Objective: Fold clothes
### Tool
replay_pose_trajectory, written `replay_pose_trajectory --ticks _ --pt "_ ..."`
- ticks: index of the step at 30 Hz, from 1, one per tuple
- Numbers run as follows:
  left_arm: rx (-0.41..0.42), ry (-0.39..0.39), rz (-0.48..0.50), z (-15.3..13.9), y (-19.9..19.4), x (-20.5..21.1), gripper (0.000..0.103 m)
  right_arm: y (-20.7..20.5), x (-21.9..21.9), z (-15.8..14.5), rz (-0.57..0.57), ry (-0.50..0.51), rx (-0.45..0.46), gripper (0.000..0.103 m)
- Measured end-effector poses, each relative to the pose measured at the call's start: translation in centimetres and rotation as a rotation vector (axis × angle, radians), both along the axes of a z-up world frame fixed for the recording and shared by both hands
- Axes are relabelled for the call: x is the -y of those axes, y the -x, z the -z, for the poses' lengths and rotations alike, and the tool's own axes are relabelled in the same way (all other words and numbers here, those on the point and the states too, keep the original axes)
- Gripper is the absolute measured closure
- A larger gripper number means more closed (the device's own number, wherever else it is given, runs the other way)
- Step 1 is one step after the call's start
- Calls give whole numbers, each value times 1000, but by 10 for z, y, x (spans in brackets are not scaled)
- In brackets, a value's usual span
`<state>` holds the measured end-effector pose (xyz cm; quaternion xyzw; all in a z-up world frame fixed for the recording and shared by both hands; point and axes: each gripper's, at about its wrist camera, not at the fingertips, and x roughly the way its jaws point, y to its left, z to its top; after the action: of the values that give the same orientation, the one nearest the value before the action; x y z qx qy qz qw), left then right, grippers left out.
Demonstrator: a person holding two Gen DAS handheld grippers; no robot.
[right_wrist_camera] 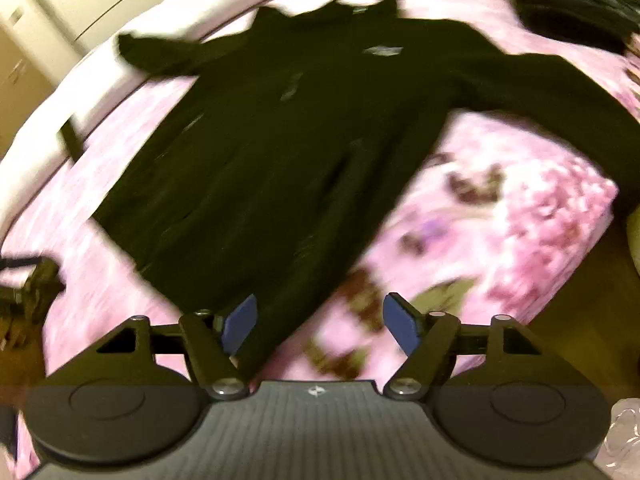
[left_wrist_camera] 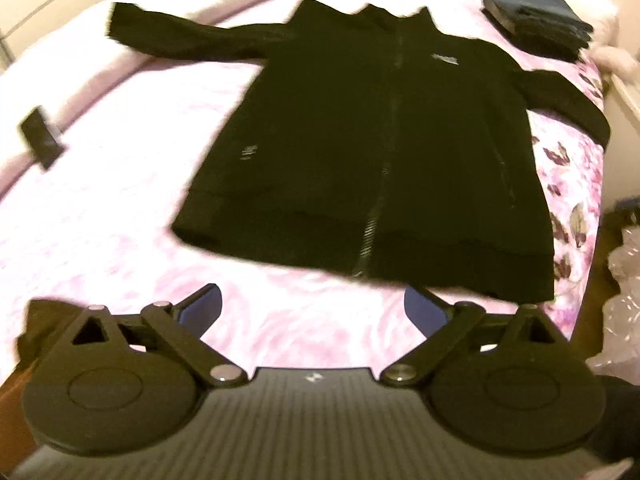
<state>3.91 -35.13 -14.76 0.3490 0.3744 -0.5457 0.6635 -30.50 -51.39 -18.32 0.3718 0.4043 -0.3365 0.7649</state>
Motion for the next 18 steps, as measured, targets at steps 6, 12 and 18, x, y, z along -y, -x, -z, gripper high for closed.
replay_pose_trajectory --ticks 6,12,18 --pt "24 -3 -70 -31 10 -36 4 -18 -44 -42 -135 -9 -57 15" --pt "11 15 -143 -73 25 -49 1 -13 -38 -95 -156 46 -81 15" --pt "-9 111 -147 -125 30 -39 1 -9 -33 -157 -139 148 -84 15"
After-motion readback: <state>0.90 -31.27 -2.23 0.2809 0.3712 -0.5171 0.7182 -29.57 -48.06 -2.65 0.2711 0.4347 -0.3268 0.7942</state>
